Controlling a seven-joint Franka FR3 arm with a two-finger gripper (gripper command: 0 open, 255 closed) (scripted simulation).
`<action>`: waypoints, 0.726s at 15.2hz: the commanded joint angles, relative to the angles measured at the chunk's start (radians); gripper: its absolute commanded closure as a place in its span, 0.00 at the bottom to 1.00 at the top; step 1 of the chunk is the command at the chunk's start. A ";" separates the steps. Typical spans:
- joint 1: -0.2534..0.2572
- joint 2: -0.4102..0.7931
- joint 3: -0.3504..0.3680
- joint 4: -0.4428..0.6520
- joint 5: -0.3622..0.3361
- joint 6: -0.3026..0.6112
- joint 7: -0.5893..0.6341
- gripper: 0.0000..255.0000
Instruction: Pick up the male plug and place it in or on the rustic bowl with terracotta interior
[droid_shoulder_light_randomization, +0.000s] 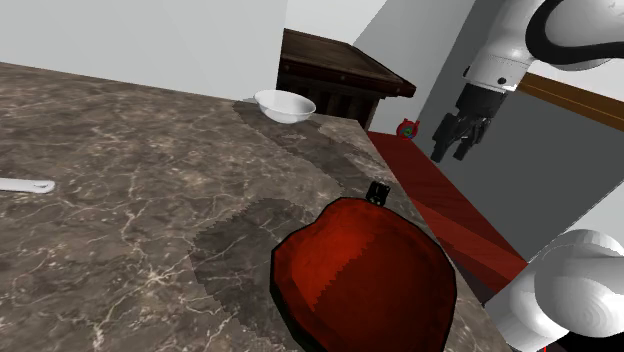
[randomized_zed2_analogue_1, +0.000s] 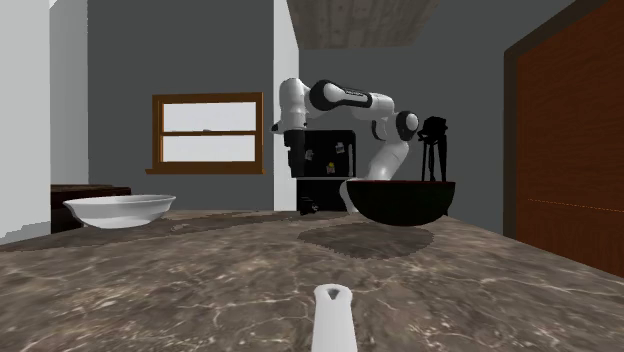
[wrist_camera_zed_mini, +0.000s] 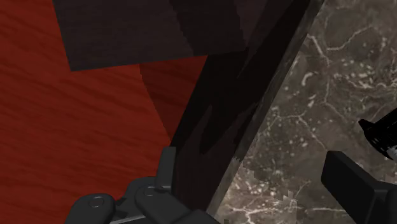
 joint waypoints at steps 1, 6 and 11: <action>0.000 0.000 0.000 0.000 0.000 0.000 0.000 0.00; 0.036 0.043 0.129 -0.008 0.071 0.067 0.148 0.00; 0.063 0.129 0.258 0.020 0.124 0.142 0.296 0.00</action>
